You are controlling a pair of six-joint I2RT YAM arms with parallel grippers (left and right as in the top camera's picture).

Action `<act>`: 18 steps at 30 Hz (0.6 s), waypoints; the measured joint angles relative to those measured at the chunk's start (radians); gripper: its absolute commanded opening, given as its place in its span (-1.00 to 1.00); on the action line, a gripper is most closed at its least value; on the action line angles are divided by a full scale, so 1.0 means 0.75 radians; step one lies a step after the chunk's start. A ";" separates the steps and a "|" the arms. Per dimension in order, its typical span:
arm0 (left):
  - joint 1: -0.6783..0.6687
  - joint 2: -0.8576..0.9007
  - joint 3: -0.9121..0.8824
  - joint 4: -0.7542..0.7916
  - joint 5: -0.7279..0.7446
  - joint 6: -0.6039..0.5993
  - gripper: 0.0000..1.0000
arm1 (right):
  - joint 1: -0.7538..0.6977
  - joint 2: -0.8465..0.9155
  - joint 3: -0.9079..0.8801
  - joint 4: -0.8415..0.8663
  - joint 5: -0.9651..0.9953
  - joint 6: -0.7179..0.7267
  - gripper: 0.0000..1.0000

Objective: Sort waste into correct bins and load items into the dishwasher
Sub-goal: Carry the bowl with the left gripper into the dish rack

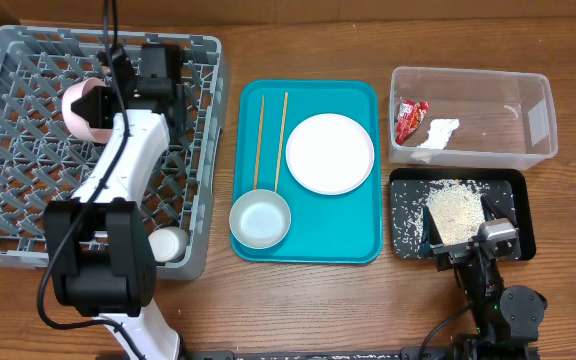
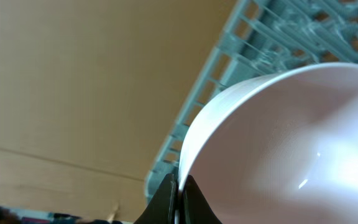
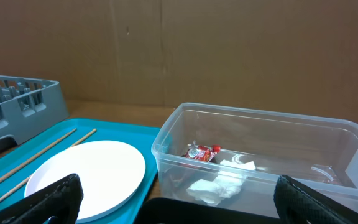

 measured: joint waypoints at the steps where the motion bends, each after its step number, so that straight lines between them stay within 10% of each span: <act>1: -0.004 0.000 0.000 0.014 -0.027 0.023 -0.92 | 0.000 0.000 0.000 0.000 0.001 -0.001 1.00; 18: -0.089 0.000 -0.097 -0.096 -0.076 -0.070 -0.92 | 0.000 0.000 0.000 0.000 0.000 -0.001 1.00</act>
